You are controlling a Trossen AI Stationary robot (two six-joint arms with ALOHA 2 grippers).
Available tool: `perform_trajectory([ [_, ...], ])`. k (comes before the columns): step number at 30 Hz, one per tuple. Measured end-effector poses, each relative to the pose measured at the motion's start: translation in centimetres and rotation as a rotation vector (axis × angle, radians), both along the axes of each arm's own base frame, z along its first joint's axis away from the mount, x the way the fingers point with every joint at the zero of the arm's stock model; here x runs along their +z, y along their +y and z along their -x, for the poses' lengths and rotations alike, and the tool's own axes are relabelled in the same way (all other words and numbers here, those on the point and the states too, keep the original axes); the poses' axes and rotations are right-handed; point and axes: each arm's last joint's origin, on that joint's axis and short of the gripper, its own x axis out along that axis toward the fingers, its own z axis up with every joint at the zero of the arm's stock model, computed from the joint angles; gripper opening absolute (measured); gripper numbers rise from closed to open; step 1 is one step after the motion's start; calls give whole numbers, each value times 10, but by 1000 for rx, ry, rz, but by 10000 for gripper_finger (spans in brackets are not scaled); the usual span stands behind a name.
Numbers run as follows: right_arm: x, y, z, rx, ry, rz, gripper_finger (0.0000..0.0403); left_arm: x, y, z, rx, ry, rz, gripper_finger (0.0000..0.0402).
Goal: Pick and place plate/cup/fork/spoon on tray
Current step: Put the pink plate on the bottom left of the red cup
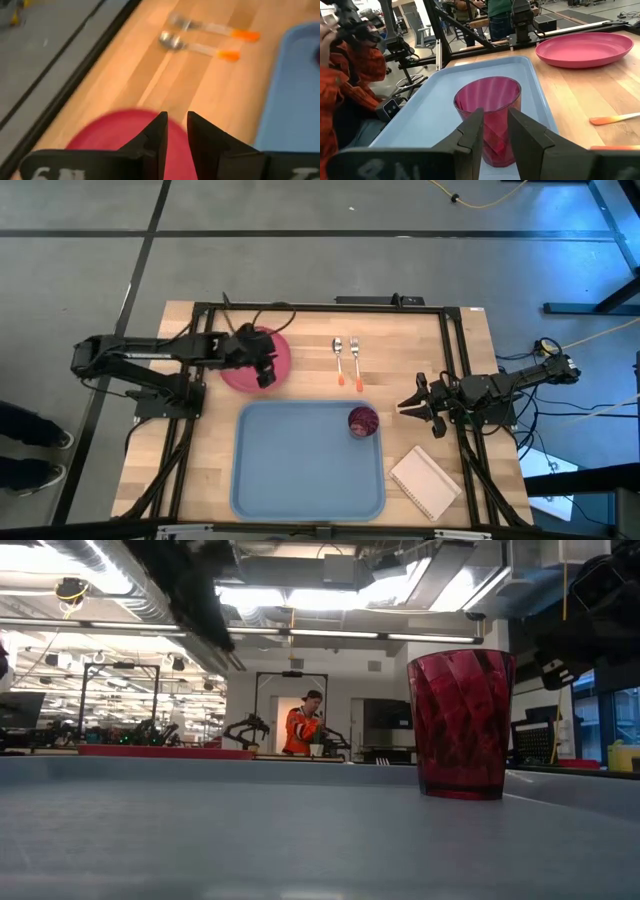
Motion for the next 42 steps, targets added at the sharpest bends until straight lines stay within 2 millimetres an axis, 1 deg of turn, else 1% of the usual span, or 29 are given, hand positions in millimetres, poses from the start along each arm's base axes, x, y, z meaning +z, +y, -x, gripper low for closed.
perform_trajectory([
  [5, 0, 0, 0, 0, 5, 1, 91, -18, 16, -7, 99, 80, 52, 66],
  [9, -1, 0, 0, 0, 12, 3, 91, -32, 25, -15, 155, 121, 94, 66],
  [12, -1, 0, 0, 0, 15, 4, 91, -44, 29, -21, 163, 150, 155, 66],
  [16, -1, 0, 0, 0, 15, 4, 91, -58, 30, -29, 132, 181, 242, 66],
  [20, -1, 0, 0, 0, 15, 4, 91, -69, 29, -38, 174, 176, 293, 66],
  [22, -1, 0, 0, 0, 15, 4, 91, -75, 27, -43, 177, 173, 315, 66],
  [26, -1, 0, 0, 0, 15, 4, 91, -85, 21, -54, 127, 167, 343, 66],
  [29, -1, 0, 0, 0, 15, 4, 91, -91, 18, -59, 132, 168, 353, 66],
  [34, -1, 0, 0, 0, 15, 4, 91, -99, 18, -61, 223, 157, 406, 66],
  [42, -1, 0, 0, 0, 15, 4, 91, -99, 20, -60, 266, 159, 344, 66],
])
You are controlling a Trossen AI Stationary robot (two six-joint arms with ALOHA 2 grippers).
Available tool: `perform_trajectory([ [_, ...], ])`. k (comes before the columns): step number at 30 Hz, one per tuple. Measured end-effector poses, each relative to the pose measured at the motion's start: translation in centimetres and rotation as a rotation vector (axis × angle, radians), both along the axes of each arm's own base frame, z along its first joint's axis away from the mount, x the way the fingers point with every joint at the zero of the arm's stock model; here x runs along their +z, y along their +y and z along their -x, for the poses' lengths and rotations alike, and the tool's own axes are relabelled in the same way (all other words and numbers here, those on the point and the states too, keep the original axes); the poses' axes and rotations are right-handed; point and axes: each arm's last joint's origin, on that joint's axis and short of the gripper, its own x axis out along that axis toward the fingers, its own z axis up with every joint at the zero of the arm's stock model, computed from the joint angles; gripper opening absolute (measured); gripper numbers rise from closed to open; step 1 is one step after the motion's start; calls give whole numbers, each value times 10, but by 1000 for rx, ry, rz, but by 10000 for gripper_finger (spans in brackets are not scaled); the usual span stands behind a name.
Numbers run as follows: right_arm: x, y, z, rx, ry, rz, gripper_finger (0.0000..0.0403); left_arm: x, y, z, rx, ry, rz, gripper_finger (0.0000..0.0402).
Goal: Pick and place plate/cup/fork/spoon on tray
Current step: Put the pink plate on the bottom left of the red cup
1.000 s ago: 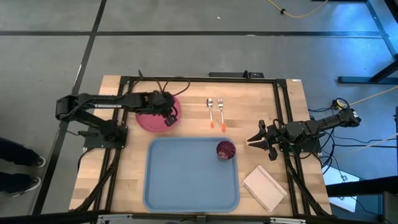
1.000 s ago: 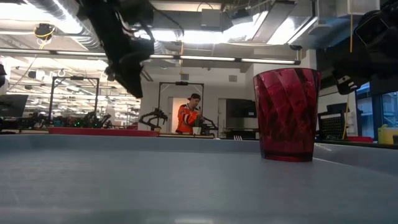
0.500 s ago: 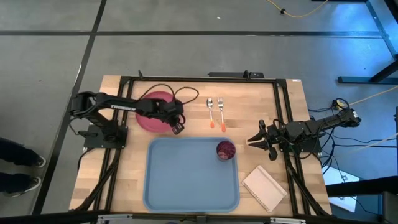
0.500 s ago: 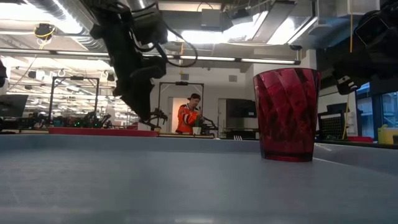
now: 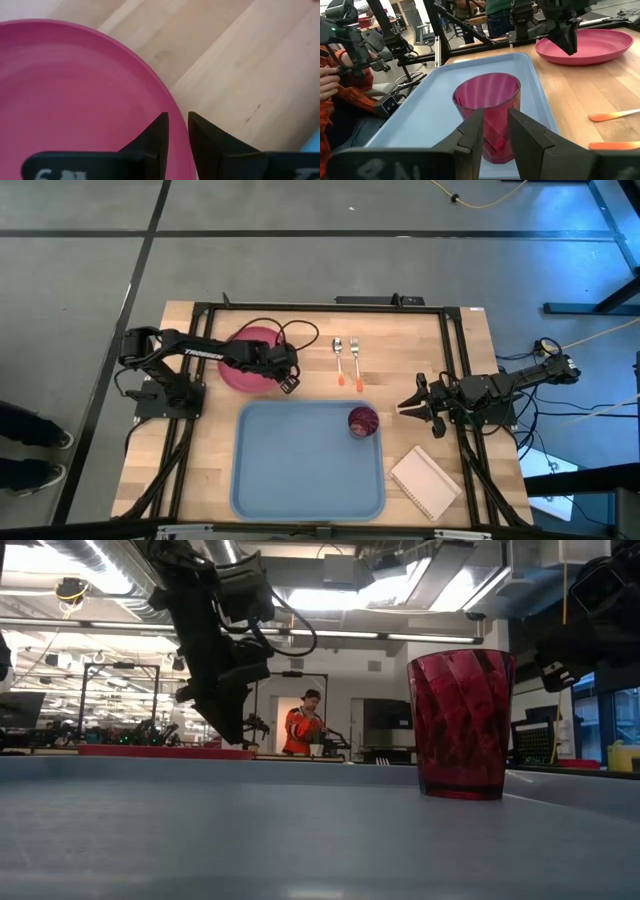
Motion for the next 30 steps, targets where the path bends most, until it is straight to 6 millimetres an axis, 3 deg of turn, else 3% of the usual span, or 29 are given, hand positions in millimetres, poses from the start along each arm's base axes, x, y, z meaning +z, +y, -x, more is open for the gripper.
perform_trajectory([
  [14, 0, 0, 0, 0, 0, 0, 91, -5, -7, -1, 0, 22, 21, 66],
  [30, 0, 0, 0, 0, -1, 0, 91, -29, -10, -7, 7, 99, 39, 66],
])
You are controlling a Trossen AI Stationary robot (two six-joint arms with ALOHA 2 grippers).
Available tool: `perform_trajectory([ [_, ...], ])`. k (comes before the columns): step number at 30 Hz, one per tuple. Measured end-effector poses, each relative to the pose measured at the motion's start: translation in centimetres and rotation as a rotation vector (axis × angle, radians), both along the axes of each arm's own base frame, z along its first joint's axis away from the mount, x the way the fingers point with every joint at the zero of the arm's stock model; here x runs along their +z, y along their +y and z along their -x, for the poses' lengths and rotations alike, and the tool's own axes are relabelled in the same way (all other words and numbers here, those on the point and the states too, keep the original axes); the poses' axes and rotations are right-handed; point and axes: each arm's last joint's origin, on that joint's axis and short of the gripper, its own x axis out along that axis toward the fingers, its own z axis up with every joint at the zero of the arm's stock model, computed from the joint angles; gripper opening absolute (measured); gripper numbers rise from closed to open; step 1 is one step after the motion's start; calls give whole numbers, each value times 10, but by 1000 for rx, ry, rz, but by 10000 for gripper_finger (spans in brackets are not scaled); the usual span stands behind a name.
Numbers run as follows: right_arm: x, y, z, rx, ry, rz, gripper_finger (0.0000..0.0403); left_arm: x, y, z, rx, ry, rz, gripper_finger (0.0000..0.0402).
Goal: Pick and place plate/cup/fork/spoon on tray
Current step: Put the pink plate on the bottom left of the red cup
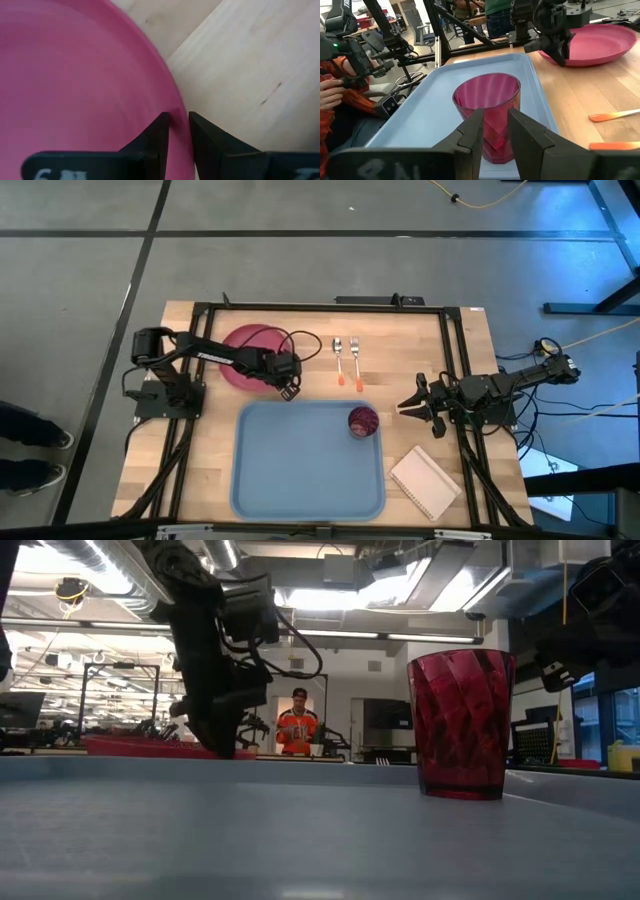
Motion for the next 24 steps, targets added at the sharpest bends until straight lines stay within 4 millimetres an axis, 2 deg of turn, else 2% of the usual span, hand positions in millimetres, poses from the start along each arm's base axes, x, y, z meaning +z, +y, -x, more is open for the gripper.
perform_trajectory([
  [8, 0, 0, 0, 0, 1, 0, 91, -2, 0, -2, -24, -3, 1, 63],
  [15, 0, 0, 0, 0, 1, 0, 91, 1, 1, -2, -125, 10, -15, 13],
  [19, 0, 0, 0, 0, 1, 0, 91, 5, 4, -2, -144, -8, -32, 7],
  [22, 0, 0, 0, 0, 1, 0, 91, 18, 6, 1, -200, -29, -53, 4],
  [24, 0, 0, 0, 0, 1, 0, 91, 35, 7, 1, -227, -71, -65, 3],
])
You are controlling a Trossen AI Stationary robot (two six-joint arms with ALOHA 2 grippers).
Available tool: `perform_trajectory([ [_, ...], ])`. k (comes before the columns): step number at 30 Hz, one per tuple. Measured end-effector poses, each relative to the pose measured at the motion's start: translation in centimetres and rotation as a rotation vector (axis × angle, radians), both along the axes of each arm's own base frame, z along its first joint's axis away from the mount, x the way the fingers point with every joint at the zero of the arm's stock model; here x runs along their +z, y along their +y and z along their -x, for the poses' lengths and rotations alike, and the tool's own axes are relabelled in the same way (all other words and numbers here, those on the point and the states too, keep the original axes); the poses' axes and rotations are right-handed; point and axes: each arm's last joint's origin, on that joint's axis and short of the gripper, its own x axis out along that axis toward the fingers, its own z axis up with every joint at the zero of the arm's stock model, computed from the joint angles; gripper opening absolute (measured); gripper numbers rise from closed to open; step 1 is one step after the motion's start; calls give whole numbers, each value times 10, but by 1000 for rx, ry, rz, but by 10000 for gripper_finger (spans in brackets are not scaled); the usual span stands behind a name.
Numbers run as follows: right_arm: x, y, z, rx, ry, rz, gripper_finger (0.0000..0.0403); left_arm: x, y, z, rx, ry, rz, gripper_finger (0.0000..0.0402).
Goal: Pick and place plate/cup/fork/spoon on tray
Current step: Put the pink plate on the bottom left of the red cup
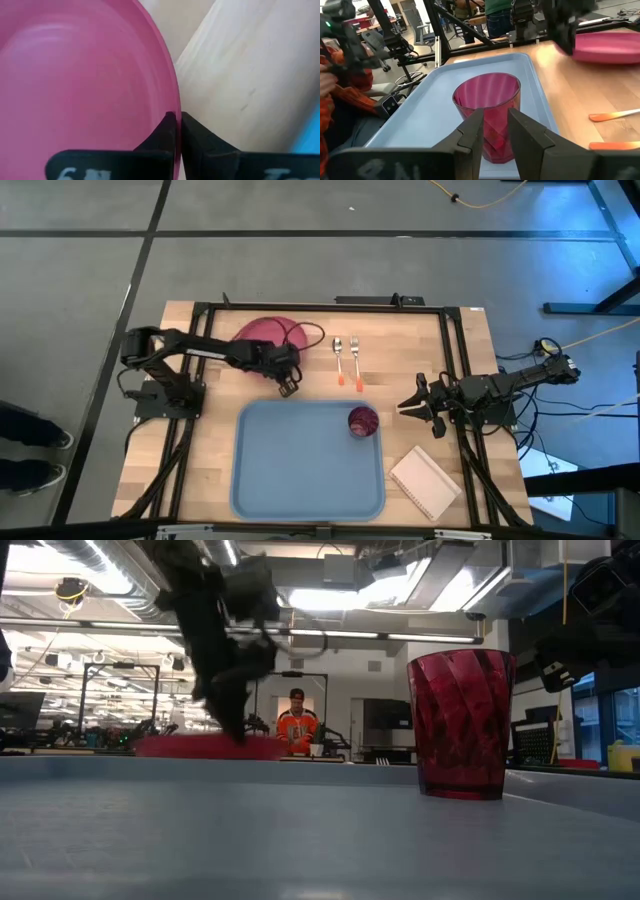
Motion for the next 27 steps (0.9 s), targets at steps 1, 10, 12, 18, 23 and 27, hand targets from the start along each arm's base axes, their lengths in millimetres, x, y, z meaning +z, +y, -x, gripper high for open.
perform_trajectory([
  [1, 0, 0, 0, 0, 0, 0, 91, 11, -1, 1, -13, -21, -2, 3],
  [10, 0, 0, 0, 0, 1, 0, 91, 85, -40, 18, -159, -132, -32, 2],
  [12, 0, 0, 0, 0, -1, 0, 91, 92, -53, 24, -200, -150, -20, 2],
  [18, 0, 0, 0, 0, 1, 0, 91, 97, -95, 27, -242, -206, 21, 2],
  [23, 0, 0, 0, 0, 0, 0, 91, 88, -130, 25, -270, -209, 70, 7],
  [27, 0, 0, 0, 0, 3, 1, 91, 87, -158, 27, -294, -251, 136, 9],
])
